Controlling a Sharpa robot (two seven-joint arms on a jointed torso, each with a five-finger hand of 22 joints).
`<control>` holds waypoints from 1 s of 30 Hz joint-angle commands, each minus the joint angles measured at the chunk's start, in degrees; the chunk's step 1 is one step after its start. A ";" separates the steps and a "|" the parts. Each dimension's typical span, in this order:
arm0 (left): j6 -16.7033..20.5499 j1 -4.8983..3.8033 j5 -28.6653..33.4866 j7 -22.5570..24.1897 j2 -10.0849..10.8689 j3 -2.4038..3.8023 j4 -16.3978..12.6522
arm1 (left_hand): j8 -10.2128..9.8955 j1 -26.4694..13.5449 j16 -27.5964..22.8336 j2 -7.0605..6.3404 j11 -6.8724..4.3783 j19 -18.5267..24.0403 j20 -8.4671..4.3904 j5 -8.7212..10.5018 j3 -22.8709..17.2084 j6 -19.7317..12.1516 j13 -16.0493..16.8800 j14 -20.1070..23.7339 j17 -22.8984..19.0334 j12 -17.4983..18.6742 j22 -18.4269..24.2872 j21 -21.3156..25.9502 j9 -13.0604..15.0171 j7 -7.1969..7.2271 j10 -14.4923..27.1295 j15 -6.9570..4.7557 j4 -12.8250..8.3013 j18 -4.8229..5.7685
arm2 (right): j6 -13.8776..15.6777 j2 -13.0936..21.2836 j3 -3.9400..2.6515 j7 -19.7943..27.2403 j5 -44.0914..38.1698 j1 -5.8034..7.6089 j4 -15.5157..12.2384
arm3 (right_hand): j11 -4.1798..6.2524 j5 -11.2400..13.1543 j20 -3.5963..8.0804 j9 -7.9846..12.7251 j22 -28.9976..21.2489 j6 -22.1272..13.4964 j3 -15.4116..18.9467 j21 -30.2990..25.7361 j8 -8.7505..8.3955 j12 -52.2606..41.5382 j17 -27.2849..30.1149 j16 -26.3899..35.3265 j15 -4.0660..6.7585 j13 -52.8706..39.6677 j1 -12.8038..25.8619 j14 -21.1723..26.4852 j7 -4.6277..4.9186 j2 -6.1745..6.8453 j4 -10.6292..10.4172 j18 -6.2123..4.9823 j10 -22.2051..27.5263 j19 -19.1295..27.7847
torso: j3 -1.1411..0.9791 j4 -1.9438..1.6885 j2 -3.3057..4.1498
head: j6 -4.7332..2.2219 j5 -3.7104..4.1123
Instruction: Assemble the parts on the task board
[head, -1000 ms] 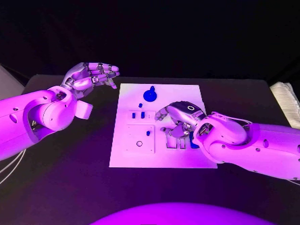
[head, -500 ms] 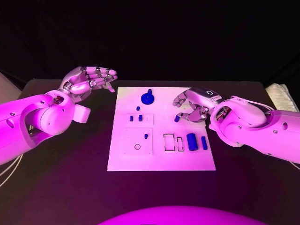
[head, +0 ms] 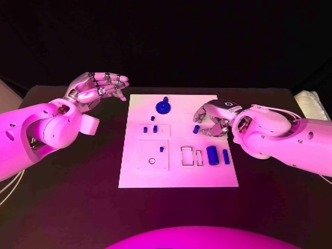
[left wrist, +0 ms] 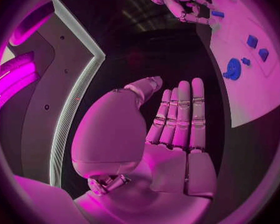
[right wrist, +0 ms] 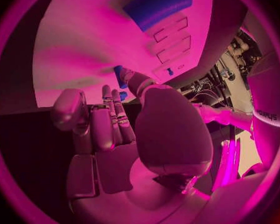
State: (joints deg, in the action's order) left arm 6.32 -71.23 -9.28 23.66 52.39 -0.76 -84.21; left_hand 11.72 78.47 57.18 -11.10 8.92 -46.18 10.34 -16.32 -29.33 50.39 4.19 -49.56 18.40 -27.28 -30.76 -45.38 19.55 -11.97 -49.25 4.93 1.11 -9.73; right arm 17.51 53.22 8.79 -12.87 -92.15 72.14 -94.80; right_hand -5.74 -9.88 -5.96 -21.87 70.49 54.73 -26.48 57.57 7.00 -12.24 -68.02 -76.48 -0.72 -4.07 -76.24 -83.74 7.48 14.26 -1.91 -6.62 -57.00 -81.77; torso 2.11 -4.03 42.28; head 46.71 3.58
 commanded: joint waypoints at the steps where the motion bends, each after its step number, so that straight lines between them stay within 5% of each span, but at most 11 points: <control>1: -0.70 -0.01 0.31 0.53 -0.07 0.04 -0.09 | -0.19 0.42 -0.37 -0.01 0.01 -0.42 0.08 0.02 0.36 -0.42 -0.07 -0.11 -0.07 0.36 0.09 0.40 -0.09 0.00 0.28 0.19 -0.07 -0.67 | -3.44 -0.16 0.01 -0.89 -0.99 -0.11 0.10 | 0.25 0.24 0.07 0.05 0.23 0.59 0.45 0.59 -0.20 -0.38 -0.13 -0.25 0.23 -0.07 -0.47 -1.09 0.03 -0.06 -0.11 0.69 -0.10 -0.43 | 0.00 0.03 -0.05 | 0.11 -0.04; 20: -0.72 -0.01 0.31 0.39 0.01 0.04 0.00 | -0.19 0.42 -0.37 -0.01 0.01 -0.42 0.08 0.02 0.36 -0.42 -0.07 -0.11 -0.07 0.36 0.09 0.40 -0.09 0.00 0.28 0.19 -0.07 -0.67 | 0.16 -1.13 0.06 -0.78 -0.11 -0.37 -0.40 | 1.30 1.69 0.92 -0.12 4.04 4.91 -5.11 6.54 1.12 -1.92 -2.56 -2.18 1.12 0.05 -0.38 -2.41 0.21 -1.75 -2.23 1.72 -5.75 -2.69 | 0.02 0.05 -0.07 | 0.19 0.01; 30: -0.85 -0.01 0.31 0.29 -0.02 0.04 0.03 | -0.21 0.40 -0.46 0.09 0.04 -0.45 0.12 0.03 0.44 -0.44 -0.06 -0.14 -0.08 0.35 0.16 0.52 -0.11 -0.03 0.33 0.22 -0.02 -0.67 | -0.38 -1.76 0.07 -1.33 -0.39 -0.70 -0.02 | 1.65 1.73 1.18 -0.48 4.72 6.14 -6.80 7.50 1.71 -1.63 -2.71 -2.37 1.44 -0.01 -0.68 -2.50 -0.03 -2.07 -2.05 1.88 -7.58 -2.96 | -0.01 0.04 -0.04 | 0.09 0.21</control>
State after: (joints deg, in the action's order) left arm 6.32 -71.23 -9.27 23.64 52.43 -0.76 -84.13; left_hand 11.72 78.47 56.92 -11.10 8.91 -46.18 10.34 -16.32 -29.33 50.39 4.21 -49.56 18.42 -27.29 -30.65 -45.16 19.49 -11.97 -49.25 4.93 1.11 -9.73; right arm 17.31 51.60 8.79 -13.86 -92.14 71.59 -94.78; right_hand -4.12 -8.39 -5.03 -22.35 74.95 60.84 -33.21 64.89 8.63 -14.15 -70.69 -78.60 0.34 -4.02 -77.08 -83.92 7.43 12.50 -3.92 -5.72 -64.49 -83.92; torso 2.13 -3.99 42.20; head 46.83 3.78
